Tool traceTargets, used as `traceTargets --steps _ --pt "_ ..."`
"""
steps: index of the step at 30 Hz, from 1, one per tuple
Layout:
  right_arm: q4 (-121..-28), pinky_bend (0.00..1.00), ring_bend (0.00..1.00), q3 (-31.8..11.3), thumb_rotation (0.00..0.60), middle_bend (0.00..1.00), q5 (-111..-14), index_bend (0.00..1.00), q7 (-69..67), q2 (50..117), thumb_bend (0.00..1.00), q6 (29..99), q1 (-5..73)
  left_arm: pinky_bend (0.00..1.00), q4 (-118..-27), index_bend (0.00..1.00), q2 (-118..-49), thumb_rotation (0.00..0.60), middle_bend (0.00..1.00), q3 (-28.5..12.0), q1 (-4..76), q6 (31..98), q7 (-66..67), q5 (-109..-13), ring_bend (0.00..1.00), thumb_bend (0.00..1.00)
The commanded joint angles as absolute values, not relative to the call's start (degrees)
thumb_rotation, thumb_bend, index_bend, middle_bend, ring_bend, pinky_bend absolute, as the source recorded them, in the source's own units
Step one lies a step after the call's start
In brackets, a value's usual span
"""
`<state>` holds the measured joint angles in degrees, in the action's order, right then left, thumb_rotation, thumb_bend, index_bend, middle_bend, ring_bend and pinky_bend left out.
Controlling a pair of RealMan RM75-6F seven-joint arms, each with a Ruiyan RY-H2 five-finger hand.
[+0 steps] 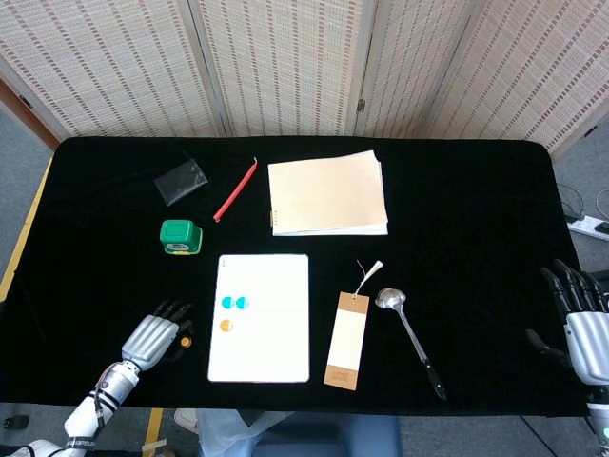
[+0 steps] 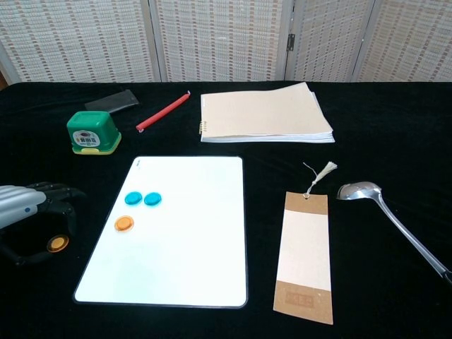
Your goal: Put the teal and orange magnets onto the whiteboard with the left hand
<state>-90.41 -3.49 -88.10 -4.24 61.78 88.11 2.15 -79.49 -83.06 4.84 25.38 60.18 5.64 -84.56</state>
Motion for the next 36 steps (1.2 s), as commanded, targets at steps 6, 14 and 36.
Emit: traceTargets --steps 6,14,36 --pt "-90.5 0.0 0.0 -3.5 0.6 0.0 -88.2 0.0 -4.2 61.8 0.27 88.2 2.2 0.0 -79.0 0.46 -83.4 0.6 0.12 4.6 25.1 60.4 4.7 -84.9 0.0 0.42" --pt "-90.5 0.0 0.0 -3.5 0.6 0.0 -88.1 0.0 -4.3 61.8 0.27 88.4 2.0 0.0 -78.0 0.52 -84.0 0.6 0.12 4.5 25.0 60.4 3.7 -85.2 0.0 0.42" --pt "-89.4 0.0 0.0 -3.5 0.6 0.0 -87.9 0.0 -5.6 61.9 0.27 88.7 1.6 0.0 -87.8 0.5 -83.5 0.6 0.12 -2.1 34.1 53.6 7.2 -84.5 0.0 0.42"
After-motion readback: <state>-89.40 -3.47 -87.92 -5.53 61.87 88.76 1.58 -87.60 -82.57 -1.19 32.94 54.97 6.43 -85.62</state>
